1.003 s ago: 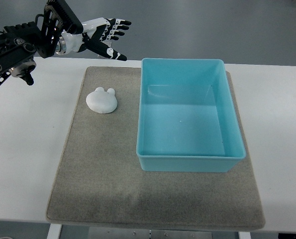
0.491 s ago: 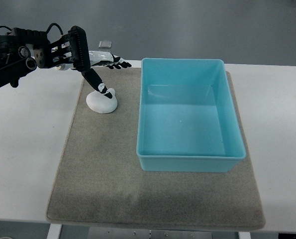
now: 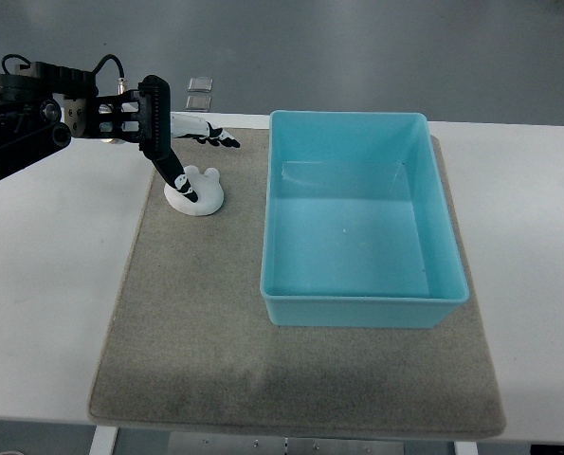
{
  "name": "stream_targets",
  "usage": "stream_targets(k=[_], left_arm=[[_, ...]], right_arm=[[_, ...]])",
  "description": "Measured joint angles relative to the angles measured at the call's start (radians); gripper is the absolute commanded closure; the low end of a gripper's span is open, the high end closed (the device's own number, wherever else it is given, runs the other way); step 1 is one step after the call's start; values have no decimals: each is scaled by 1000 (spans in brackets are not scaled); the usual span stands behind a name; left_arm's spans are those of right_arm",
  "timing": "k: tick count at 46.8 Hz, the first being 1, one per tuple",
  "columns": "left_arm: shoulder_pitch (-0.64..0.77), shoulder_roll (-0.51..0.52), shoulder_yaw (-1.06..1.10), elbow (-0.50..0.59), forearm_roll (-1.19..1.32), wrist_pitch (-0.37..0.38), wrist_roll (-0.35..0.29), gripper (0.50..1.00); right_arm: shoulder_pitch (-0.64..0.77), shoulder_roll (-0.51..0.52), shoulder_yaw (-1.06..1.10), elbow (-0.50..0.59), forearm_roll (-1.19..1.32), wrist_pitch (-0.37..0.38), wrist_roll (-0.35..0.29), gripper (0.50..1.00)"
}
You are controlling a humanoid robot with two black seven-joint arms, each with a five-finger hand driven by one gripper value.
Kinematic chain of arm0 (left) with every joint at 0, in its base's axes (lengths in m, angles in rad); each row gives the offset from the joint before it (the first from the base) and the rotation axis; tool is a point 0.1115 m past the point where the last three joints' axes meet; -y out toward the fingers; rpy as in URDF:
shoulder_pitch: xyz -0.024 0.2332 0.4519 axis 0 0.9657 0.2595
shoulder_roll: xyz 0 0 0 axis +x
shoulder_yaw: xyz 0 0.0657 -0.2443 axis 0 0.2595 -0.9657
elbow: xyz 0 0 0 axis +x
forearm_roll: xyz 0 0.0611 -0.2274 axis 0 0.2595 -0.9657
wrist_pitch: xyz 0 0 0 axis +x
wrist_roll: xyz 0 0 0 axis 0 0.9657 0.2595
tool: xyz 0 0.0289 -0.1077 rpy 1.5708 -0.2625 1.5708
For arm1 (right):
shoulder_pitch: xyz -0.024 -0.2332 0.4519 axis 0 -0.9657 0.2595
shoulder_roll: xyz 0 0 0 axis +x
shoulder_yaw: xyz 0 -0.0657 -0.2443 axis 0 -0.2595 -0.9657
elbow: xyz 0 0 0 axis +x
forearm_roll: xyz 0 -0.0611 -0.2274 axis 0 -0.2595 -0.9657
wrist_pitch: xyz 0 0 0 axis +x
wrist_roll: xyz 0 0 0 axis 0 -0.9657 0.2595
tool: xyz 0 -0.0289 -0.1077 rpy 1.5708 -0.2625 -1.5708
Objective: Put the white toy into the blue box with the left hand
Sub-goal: 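Lower the left hand onto the white rabbit toy and close fingers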
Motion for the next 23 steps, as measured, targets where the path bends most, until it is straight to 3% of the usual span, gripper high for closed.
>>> stream_targets(k=[23], left_arm=[[12,-4,6,10,-1,-10,0,508]], right_arm=[[0,0,0,-1,0,0,0,564]])
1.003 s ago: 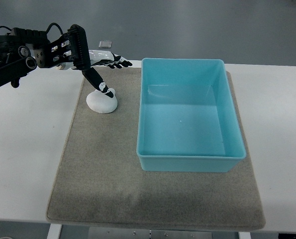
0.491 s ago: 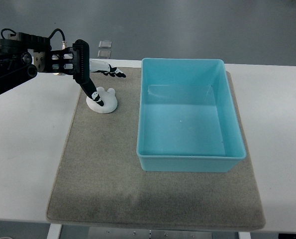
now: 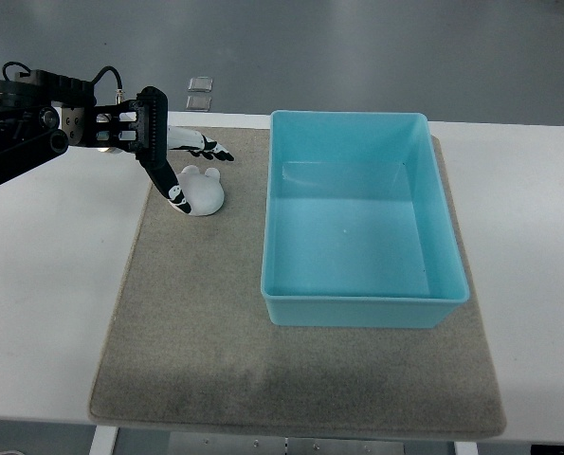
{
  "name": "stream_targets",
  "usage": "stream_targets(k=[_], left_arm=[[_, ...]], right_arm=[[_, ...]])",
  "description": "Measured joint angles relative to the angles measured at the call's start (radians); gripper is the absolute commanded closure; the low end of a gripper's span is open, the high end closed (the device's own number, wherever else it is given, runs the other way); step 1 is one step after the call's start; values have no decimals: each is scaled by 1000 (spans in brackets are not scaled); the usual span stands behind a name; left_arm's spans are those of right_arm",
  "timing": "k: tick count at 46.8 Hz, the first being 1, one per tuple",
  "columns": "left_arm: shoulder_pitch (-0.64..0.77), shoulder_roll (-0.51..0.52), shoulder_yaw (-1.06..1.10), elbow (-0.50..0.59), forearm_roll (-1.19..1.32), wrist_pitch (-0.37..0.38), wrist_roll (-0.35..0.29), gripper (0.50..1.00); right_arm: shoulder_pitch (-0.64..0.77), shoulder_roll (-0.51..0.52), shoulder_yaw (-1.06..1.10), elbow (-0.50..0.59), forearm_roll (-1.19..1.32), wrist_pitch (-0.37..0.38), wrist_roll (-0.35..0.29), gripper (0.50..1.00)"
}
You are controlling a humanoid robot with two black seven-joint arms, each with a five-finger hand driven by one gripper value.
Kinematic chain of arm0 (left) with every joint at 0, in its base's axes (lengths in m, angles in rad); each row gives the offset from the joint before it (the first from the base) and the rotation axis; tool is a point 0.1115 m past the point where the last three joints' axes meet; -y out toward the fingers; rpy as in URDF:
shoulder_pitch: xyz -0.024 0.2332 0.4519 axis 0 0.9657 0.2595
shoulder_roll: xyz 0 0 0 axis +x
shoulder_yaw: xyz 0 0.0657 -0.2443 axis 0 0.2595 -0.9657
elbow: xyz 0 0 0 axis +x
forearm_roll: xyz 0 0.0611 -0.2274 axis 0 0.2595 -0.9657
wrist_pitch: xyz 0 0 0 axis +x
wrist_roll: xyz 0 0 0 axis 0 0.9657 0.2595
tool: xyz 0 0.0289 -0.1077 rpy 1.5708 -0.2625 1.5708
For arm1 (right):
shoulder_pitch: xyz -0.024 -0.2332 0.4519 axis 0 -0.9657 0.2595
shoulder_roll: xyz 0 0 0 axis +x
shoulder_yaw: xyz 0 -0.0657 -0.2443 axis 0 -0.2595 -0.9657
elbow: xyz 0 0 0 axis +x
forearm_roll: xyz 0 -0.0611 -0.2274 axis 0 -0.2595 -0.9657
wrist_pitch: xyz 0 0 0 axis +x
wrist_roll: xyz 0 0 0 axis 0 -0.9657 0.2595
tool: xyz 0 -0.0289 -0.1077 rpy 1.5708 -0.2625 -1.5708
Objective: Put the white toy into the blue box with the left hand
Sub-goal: 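Lower the left hand onto the white rabbit toy and close fingers, then lift the grasped rabbit toy with the left hand toward the blue box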
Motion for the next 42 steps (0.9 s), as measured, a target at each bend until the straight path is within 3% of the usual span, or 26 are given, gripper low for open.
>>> stream_targets(k=[31,36,42], left_arm=[[28,-4,2,18,1,3,0,527],[30,-4,3,19,1,6,0,568],[30,-5,17,20,1,7,1,651]], right_arm=[[0,0,0,1,0,0,0,564],[0,0,0,1,0,0,0,564],[0,0,0,0,0,0,0,564]])
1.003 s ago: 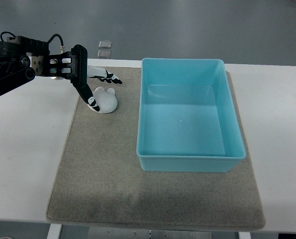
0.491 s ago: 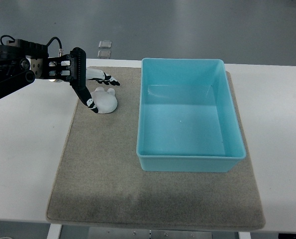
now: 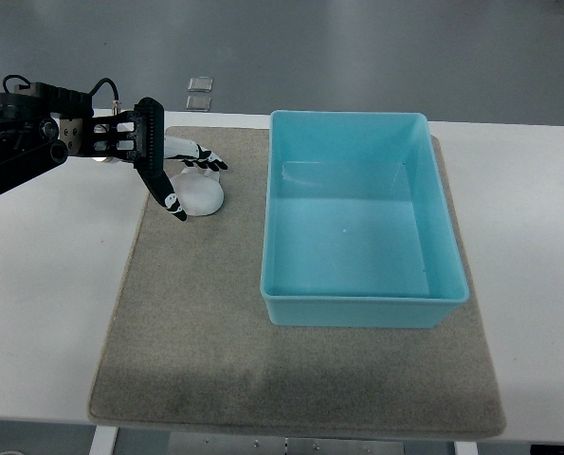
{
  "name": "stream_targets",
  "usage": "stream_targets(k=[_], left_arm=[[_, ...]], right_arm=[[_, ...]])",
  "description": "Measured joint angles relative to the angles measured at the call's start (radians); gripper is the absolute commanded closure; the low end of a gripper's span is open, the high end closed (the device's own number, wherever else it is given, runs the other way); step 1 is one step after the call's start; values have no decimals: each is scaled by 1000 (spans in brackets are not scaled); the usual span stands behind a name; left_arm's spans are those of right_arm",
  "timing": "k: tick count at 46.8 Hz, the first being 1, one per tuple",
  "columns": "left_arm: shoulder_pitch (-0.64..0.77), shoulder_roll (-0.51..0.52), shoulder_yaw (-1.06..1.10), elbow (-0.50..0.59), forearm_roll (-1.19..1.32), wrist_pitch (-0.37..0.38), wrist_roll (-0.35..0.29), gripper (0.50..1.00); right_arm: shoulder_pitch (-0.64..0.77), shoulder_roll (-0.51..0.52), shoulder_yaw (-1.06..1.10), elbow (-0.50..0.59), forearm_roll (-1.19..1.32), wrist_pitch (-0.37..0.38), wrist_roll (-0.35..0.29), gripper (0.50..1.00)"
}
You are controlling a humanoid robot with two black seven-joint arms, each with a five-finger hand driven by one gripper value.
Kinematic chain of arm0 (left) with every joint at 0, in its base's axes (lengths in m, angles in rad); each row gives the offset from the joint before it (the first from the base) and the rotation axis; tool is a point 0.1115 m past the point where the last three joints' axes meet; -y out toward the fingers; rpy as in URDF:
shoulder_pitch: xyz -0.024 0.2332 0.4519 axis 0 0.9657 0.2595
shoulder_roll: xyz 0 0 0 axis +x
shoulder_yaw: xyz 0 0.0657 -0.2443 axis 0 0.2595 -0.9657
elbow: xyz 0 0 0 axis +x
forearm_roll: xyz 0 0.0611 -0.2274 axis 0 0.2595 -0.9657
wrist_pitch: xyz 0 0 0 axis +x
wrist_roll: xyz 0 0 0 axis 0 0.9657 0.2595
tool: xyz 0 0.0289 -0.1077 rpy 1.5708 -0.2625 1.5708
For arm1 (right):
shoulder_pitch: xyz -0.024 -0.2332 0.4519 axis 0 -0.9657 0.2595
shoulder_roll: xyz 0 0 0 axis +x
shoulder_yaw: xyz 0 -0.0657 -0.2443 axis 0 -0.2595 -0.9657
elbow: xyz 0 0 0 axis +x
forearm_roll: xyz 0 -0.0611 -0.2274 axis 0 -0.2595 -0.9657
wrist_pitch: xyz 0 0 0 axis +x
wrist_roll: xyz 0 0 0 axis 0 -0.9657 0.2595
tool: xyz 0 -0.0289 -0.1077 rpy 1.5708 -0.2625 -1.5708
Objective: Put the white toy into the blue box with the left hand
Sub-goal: 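Lift the grasped rabbit toy with the left hand toward the blue box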
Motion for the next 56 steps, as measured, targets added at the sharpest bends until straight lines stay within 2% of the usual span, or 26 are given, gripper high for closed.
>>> stream_targets(k=[4,6,13,14,38,50,56], left_arm=[[-2,-2,7,0,0,2,0,696],[-3,-2,7,0,0,2,0,739],[-4,-9,7,2,1,3,0,986],[-5,-9,7,3,1,3,0,1000],[-10,-8,-11,1,-3,23,-1,1000],[-21,-6,-74,1,-15,77,-1,1000],[-25,-8,-113,-1,-16,131,-1,1000]], right_arm=[[0,0,0,0,0,0,0,564],[0,0,0,0,0,0,0,564],[0,0,0,1,0,0,0,564],[0,0,0,1,0,0,0,564],[0,0,0,0,0,0,0,564],[0,0,0,0,0,0,0,564],[0,0,0,1,0,0,0,564]])
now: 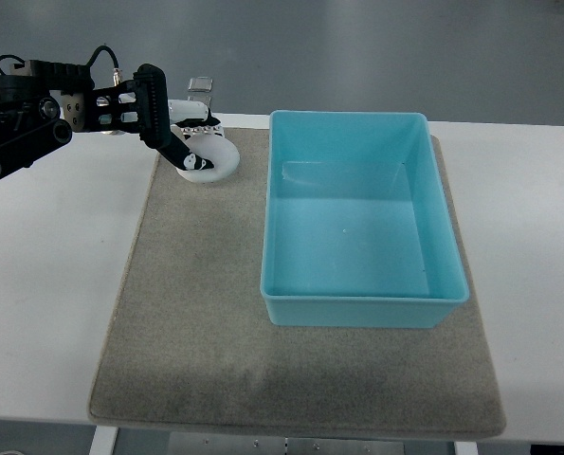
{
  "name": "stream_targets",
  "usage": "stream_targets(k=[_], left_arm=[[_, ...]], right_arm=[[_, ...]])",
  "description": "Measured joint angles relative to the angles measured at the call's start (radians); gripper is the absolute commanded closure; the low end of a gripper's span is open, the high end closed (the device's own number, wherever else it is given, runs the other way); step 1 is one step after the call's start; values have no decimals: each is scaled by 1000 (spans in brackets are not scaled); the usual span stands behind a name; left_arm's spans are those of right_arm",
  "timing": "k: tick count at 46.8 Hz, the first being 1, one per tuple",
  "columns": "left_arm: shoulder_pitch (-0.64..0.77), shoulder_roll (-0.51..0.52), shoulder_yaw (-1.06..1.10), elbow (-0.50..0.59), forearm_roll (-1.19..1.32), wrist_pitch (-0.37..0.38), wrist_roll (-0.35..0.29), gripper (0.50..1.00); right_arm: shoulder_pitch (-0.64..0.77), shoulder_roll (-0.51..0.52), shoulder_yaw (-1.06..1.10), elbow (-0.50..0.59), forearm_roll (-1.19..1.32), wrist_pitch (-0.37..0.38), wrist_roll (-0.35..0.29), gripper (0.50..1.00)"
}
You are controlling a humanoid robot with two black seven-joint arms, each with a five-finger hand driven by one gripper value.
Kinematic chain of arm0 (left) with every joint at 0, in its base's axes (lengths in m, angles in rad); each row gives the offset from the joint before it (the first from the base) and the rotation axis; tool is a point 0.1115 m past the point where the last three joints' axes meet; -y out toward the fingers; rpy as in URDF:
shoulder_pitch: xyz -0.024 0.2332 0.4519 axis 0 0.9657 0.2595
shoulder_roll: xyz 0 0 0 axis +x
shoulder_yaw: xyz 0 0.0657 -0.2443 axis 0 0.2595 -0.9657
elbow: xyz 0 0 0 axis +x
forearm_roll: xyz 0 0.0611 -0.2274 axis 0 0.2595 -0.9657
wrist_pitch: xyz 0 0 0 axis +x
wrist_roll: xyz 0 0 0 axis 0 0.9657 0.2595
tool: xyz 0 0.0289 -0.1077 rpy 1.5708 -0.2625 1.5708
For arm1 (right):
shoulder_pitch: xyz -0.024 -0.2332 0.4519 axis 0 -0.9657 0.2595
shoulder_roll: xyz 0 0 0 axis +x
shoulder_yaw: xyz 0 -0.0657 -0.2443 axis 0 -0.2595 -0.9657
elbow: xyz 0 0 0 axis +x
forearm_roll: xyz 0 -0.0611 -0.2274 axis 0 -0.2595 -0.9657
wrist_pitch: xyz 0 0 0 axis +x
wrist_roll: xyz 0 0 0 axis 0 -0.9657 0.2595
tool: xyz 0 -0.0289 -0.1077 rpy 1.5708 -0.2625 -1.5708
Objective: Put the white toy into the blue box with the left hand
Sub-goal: 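Lift the grasped rabbit toy with the left hand toward the blue box, then carry the rabbit toy over the blue box with the left hand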
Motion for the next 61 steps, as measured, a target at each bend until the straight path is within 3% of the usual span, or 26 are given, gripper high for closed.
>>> stream_targets(k=[16,42,61], left_arm=[[-29,-6,-95,-22,-4,94,-1,1000],[-28,-26,-120,-262,-7,99,-3,1000],[1,-96,-114,-277,-7,98,-2,1000]], right_arm=[[0,0,0,-1,0,0,0,564],[0,0,0,0,0,0,0,564],[0,0,0,-1,0,0,0,564]])
